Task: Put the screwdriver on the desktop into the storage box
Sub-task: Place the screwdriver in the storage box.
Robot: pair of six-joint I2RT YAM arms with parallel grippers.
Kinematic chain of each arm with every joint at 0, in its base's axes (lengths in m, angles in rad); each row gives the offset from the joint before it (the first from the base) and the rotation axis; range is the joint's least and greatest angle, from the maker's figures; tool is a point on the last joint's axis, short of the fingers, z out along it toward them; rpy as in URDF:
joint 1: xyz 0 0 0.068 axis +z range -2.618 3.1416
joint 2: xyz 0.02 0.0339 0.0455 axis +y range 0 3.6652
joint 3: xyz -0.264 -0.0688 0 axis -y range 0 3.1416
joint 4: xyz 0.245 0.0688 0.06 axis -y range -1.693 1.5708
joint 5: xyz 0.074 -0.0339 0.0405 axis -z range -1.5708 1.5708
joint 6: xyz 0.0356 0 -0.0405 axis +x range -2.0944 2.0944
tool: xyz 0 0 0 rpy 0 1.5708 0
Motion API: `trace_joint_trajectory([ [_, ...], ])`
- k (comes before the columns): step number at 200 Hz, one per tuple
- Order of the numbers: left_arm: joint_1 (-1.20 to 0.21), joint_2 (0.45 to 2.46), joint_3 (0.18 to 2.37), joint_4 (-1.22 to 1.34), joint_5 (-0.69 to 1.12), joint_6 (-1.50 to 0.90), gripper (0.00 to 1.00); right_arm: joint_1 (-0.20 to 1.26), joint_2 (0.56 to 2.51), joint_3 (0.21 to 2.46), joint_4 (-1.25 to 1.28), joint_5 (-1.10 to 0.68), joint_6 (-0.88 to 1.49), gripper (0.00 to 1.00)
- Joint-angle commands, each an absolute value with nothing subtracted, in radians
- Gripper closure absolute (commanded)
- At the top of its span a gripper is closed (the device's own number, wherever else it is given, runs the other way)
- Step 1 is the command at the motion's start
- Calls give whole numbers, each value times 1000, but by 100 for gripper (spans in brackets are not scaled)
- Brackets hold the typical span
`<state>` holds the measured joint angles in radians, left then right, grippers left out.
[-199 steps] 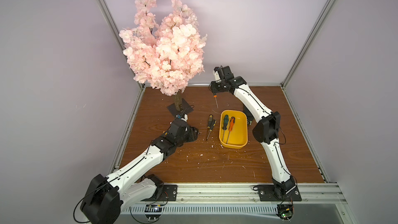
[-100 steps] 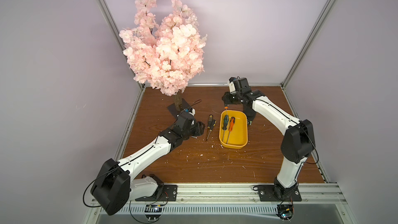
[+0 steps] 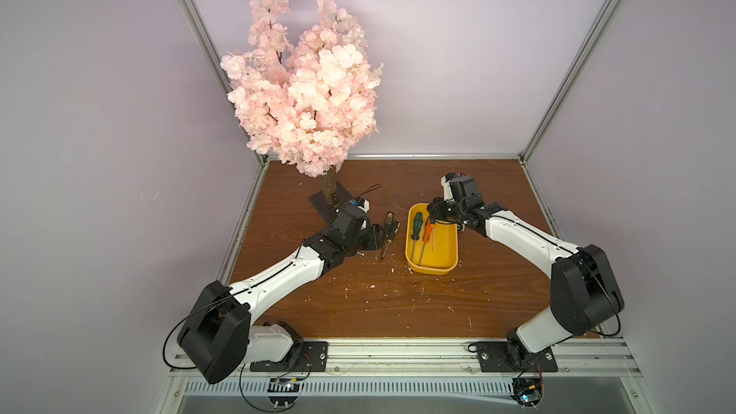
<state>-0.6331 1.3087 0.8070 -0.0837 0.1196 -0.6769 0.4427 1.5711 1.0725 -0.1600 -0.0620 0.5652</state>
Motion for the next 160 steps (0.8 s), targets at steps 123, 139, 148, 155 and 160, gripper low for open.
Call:
trace_joint_trajectory([
  [123, -645, 1281, 792, -94, 96, -669, 41, 418, 1593, 931, -19, 47, 688, 72],
  [139, -644, 1279, 790, -98, 93, -667, 41, 418, 1605, 933, -17, 49, 688, 72],
  [148, -644, 1277, 791, -99, 90, -667, 41, 417, 1612, 934, -19, 51, 689, 72],
  [155, -644, 1276, 790, -100, 88, -667, 41, 417, 1617, 934, -20, 49, 688, 71],
  [160, -644, 1276, 789, -101, 87, -667, 41, 417, 1620, 936, -20, 46, 687, 71],
])
